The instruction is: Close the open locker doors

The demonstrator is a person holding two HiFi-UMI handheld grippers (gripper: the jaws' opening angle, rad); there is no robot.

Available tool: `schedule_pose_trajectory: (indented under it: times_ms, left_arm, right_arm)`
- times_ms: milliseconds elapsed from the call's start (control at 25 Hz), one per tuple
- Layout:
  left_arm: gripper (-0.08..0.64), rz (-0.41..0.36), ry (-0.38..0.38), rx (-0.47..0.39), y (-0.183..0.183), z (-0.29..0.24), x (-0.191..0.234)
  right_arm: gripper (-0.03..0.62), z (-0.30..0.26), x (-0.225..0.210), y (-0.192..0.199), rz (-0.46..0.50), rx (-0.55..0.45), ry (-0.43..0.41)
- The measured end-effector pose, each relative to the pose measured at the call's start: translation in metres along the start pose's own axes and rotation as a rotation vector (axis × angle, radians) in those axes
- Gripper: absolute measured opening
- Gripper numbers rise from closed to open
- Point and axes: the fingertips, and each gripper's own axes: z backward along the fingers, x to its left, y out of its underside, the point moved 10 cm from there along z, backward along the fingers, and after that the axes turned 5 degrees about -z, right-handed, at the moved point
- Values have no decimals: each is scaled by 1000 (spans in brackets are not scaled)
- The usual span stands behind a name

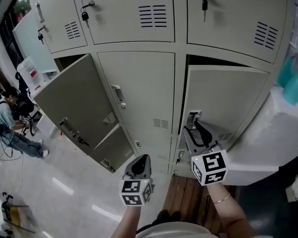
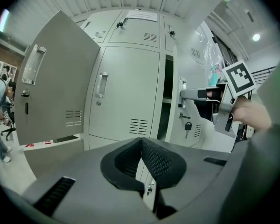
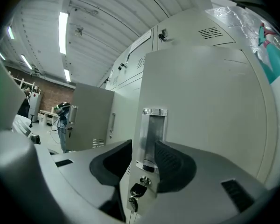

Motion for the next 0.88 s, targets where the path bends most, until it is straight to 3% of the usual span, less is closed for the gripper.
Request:
schedule_pose_trajectory:
  times_ms: [880]
  left_arm:
    - [21, 4, -24, 29, 3, -9, 8]
  right_arm:
    - [140, -57, -26, 11, 46, 103, 35]
